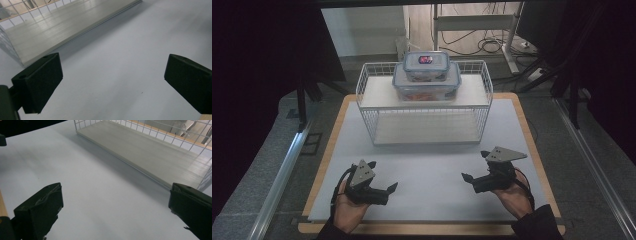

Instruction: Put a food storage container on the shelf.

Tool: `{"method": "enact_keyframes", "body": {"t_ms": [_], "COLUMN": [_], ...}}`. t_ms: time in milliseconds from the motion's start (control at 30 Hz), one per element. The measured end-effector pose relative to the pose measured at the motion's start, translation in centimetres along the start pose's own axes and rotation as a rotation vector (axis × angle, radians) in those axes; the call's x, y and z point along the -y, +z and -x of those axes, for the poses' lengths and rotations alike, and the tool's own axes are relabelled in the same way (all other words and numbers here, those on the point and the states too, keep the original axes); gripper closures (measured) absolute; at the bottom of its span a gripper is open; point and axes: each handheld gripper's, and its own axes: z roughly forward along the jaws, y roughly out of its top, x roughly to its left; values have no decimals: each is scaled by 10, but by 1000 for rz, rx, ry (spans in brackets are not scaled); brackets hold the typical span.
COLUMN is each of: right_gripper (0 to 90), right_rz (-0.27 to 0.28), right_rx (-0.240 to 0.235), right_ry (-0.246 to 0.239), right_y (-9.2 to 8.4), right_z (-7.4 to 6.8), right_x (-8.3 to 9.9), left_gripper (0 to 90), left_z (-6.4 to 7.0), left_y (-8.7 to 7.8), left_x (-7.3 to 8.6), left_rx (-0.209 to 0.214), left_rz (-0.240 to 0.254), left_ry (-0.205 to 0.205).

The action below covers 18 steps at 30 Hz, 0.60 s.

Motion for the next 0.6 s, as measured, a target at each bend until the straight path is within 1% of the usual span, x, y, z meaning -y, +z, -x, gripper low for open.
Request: {"method": "enact_keyframes", "body": {"t_ms": [167, 333, 500, 600], "right_gripper": [0, 0, 0, 0], "right_rz": [-11, -21, -31, -40], "right_rx": [13, 19, 41, 53], "right_ry": [3, 19, 19, 21], "right_y": [-4, -8, -12, -13], "right_z": [1, 3, 4, 5], "right_x": [8, 17, 25, 29], "left_gripper": [14, 14, 9, 9], "left_z": [-2, -5, -6, -6], "left_y": [-5, -9, -11, -12], "left_x": [6, 12, 19, 22], "left_rx": [-10, -25, -51, -59], "left_rz": [-7, -13, -26, -39], "left_ry": [-9, -18, -13, -11]}}
